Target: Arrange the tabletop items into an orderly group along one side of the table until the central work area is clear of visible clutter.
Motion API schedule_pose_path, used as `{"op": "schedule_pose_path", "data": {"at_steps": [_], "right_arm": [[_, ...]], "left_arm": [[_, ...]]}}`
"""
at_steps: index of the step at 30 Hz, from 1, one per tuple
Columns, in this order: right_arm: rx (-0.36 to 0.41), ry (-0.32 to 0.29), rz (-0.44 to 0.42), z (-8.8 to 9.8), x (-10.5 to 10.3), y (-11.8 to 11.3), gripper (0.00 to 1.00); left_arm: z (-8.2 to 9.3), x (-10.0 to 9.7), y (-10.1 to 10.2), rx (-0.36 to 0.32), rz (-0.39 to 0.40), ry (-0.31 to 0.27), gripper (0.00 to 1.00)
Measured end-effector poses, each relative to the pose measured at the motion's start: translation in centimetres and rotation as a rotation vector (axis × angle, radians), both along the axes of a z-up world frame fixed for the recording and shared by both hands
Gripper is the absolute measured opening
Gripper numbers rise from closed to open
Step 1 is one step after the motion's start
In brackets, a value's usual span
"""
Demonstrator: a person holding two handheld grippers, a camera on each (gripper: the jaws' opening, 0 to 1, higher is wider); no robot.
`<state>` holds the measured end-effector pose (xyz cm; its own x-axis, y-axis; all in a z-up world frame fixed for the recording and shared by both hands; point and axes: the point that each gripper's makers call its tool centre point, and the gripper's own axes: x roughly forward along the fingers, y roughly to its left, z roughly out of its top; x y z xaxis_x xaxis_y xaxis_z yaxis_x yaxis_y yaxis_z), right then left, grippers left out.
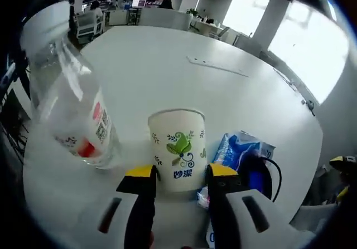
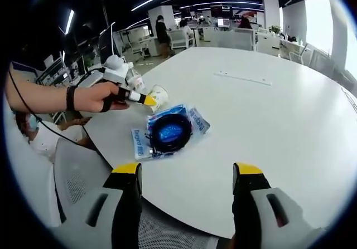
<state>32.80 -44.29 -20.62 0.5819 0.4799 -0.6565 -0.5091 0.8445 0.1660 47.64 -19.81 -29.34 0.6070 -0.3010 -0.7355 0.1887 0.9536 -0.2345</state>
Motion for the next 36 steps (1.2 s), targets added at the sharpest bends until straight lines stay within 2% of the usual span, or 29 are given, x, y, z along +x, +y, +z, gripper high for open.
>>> {"op": "schedule_pose_path", "data": {"at_steps": [6,13,15,16,25,31,36], "right_arm": [[0.009,-0.005,0.020,0.1,0.3,0.6,0.65],[0.037,-0.010,0.034,0.2,0.3,1.1,0.64],[0.069,-0.013,0.029,0.1,0.4,1.5,0.64],[0.087,-0.009,0.027,0.0,0.4,1.7,0.64],[0.101,-0.005,0.072,-0.2,0.6,3.3,0.64],[0.108,0.003,0.114,-0.4,0.5,4.4,0.63],[0.160,0.005,0.149,0.2,0.6,5.7,0.60]], "left_arm": [[1.4,-1.3,0.5,0.001,-0.055,-0.038,0.35],[2.9,-3.2,0.8,0.043,-0.182,-0.081,0.35],[3.4,-3.5,0.2,0.005,-0.204,-0.114,0.36],[3.8,-4.3,0.0,-0.002,-0.208,-0.114,0.36],[3.9,-7.1,-1.4,0.043,-0.323,-0.160,0.36],[4.7,-8.3,-3.2,0.068,-0.414,-0.207,0.36],[6.2,-9.4,-5.5,0.100,-0.517,-0.268,0.36]]}}
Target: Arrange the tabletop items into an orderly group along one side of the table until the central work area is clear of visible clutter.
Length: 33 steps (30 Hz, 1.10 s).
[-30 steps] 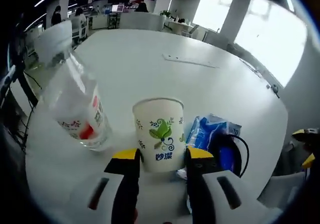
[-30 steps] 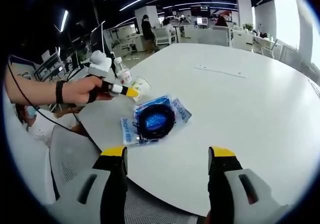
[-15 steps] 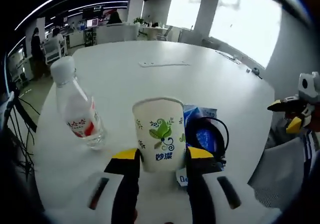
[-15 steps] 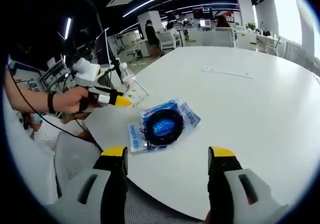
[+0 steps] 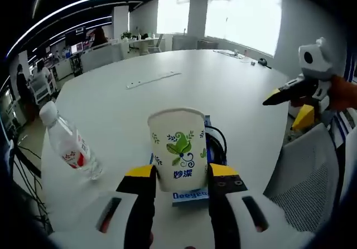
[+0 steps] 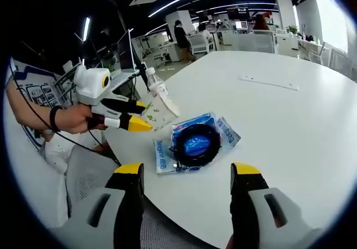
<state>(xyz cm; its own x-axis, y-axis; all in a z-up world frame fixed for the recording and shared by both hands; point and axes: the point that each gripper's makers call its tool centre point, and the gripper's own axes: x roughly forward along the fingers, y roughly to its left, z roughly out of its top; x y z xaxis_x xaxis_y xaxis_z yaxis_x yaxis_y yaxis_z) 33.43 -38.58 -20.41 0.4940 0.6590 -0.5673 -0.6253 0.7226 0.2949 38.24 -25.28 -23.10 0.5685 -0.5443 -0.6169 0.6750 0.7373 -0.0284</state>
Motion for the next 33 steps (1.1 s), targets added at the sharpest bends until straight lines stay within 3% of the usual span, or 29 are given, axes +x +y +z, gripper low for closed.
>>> {"op": "schedule_pose_path", "data": {"at_steps": [12,16,22,26,33], "right_arm": [[0.097,-0.007,0.040,1.7,0.1,2.1,0.55],[0.140,-0.013,0.030,2.5,0.3,2.2,0.53],[0.171,-0.020,0.030,3.4,0.5,2.4,0.47],[0.178,-0.018,0.039,3.5,0.5,2.8,0.46],[0.192,-0.005,0.066,3.4,-0.1,3.4,0.38]], "left_arm": [[1.8,-2.3,-4.5,0.044,-0.192,-0.087,0.36],[2.2,-2.9,-5.4,0.137,-0.292,-0.165,0.36],[2.6,-3.9,-7.0,0.139,-0.345,-0.180,0.36],[2.7,-4.6,-7.9,0.181,-0.410,-0.219,0.36],[2.7,-5.5,-8.9,0.179,-0.455,-0.222,0.36]]}}
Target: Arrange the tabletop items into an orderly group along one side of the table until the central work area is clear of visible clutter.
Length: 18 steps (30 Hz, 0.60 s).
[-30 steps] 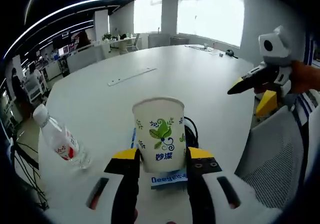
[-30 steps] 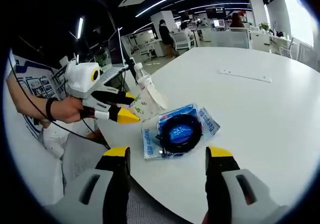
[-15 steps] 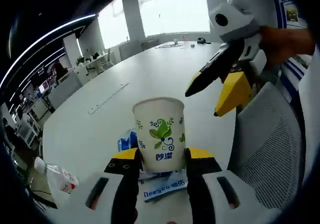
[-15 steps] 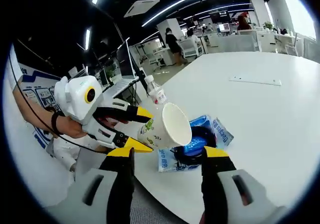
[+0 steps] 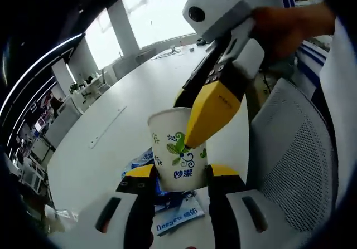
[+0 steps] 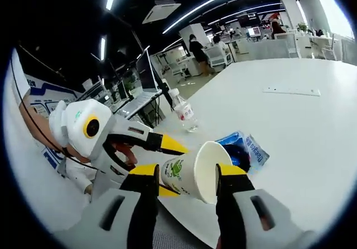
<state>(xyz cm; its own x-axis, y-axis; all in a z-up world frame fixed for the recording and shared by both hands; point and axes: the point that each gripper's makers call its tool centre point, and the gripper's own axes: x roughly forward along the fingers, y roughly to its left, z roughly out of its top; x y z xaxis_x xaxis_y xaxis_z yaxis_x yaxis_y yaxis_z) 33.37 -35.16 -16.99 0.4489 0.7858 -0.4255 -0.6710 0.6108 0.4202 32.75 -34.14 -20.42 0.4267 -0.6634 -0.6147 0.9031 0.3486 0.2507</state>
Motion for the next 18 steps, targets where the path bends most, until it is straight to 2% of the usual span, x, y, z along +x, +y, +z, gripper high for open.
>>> {"op": "schedule_pose_path", "data": {"at_steps": [8,13,18], "right_arm": [[0.019,0.015,0.033,0.0,-0.6,0.8,0.27],[0.004,0.014,0.066,-0.2,-0.9,1.5,0.20],[0.018,-0.003,0.074,0.2,-1.0,1.9,0.02]], "left_arm": [[0.0,-0.3,-0.3,-0.001,-0.013,0.004,0.36],[-0.1,-0.2,-0.3,-0.009,-0.003,0.015,0.36],[-0.4,-0.1,-0.3,-0.012,0.008,0.025,0.36]]}}
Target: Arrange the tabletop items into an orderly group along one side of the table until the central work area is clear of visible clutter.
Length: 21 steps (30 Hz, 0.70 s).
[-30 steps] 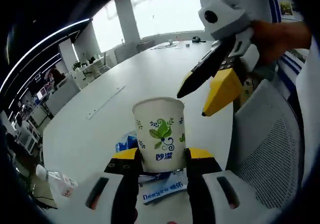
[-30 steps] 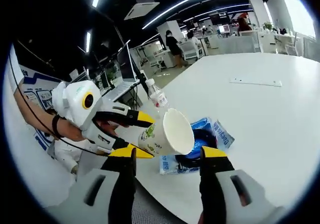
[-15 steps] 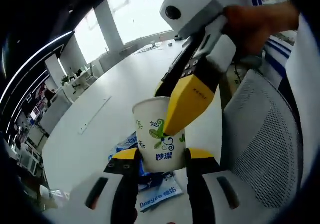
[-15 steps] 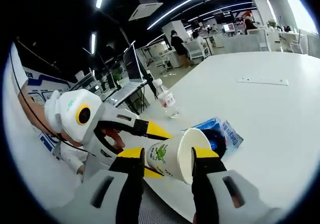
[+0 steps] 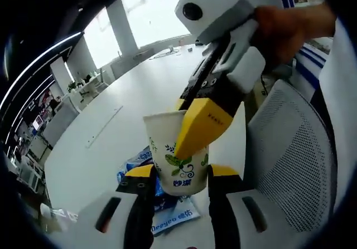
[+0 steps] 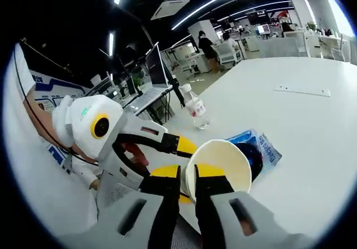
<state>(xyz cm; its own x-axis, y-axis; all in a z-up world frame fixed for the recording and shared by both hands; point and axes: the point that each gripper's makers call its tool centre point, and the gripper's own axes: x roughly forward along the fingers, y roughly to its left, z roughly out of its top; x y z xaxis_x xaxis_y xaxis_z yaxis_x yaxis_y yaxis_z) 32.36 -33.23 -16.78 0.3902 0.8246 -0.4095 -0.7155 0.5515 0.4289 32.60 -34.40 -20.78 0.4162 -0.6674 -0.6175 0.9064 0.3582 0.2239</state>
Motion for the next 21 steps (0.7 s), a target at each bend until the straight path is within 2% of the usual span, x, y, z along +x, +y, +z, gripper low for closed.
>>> {"op": "schedule_pose_path", "data": {"at_steps": [21], "right_arm": [[-0.013,0.005,-0.026,-0.4,-0.1,0.3,0.00]], "left_arm": [[-1.2,0.1,0.8,-0.044,0.111,0.052,0.36]]}}
